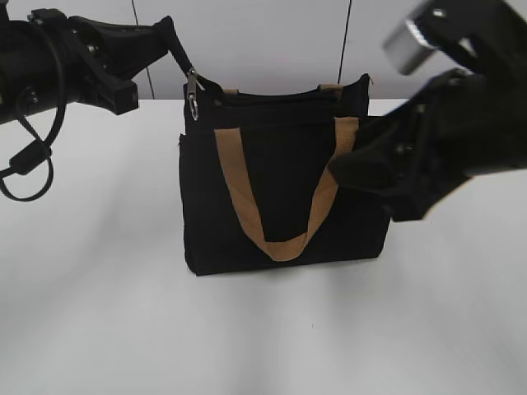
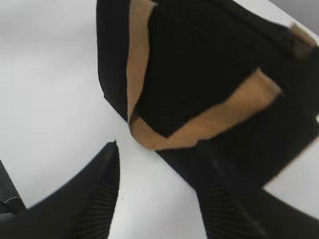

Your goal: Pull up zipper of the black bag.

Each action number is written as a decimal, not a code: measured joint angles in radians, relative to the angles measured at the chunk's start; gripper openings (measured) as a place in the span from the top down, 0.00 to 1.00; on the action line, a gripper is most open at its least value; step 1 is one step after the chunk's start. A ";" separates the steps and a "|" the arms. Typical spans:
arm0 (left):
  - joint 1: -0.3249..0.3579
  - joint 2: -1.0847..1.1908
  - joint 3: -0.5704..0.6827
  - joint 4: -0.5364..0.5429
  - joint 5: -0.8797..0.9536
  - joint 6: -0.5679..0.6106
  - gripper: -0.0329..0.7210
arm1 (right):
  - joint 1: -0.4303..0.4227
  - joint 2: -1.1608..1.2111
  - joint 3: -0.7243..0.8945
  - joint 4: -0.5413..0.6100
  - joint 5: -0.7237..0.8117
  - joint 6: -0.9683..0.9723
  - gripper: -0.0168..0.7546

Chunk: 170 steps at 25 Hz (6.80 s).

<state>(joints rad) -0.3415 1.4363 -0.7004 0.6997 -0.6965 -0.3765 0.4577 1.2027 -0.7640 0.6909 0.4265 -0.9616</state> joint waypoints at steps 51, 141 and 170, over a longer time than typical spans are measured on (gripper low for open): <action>0.000 0.000 0.001 -0.003 -0.014 -0.001 0.97 | 0.140 0.560 -0.465 0.267 -0.075 -0.032 0.77; -0.081 -0.053 0.001 -0.371 0.685 -0.002 0.42 | -0.331 0.404 -0.465 0.139 0.408 0.070 0.50; -0.096 -0.622 0.026 -0.610 1.459 0.136 0.41 | -0.258 -0.401 0.170 -0.158 0.284 0.392 0.50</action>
<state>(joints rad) -0.4371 0.8144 -0.6747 0.0897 0.7624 -0.2409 0.1995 0.8015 -0.5940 0.5334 0.7103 -0.5695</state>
